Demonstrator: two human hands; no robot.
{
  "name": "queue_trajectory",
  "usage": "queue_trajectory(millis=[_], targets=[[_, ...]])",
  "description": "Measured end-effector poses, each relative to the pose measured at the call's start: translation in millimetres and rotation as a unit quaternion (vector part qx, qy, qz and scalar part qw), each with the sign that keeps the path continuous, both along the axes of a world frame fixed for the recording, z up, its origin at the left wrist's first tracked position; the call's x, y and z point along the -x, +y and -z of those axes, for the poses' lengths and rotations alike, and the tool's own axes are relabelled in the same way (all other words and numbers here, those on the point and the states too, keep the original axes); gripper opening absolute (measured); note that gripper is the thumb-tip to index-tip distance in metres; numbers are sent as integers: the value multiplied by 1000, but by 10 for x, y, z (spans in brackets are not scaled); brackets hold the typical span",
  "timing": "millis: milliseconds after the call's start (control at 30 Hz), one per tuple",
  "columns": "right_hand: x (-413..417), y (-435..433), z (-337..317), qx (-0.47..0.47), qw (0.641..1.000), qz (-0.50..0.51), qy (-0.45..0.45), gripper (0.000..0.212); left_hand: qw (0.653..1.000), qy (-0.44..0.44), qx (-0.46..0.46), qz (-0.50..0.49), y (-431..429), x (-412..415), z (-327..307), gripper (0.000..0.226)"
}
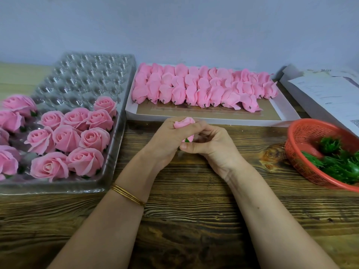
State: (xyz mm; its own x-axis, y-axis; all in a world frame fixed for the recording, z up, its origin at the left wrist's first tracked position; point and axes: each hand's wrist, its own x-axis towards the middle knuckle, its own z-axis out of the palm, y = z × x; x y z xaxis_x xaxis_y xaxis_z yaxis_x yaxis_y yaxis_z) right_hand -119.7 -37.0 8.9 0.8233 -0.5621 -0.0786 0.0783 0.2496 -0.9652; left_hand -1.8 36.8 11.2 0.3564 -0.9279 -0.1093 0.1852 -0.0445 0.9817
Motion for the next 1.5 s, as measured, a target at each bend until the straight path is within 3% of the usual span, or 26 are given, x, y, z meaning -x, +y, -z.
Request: queue_trajectory(millis=[67,133,300,433,600,667,1267,1500], targets=[[-12,8,8,8,1000,16,3,47,1000,-1,8,-7,-3,4,-2,11],[-23,17,18,26,999,35,3,43,1000,3,21,-12,-4,5,-4,7],[-16,13,11,61,994,86,4,33,998,10,14,-53,-5,7,2,52],[-28,-5,23,67,987,140,32,35,995,-5,-24,-93,-36,56,46,66],[-35,-28,43,75,982,171,41,33,998,18,-23,-61,-57,153,66,30],[-35,-14,40,85,982,164,36,31,998,13,-24,-58,-60,156,69,25],[-72,6,59,185,975,123,24,41,996,8,4,-88,-35,169,45,18],[-51,-10,51,218,966,128,47,40,996,-4,13,-93,-40,183,25,27]])
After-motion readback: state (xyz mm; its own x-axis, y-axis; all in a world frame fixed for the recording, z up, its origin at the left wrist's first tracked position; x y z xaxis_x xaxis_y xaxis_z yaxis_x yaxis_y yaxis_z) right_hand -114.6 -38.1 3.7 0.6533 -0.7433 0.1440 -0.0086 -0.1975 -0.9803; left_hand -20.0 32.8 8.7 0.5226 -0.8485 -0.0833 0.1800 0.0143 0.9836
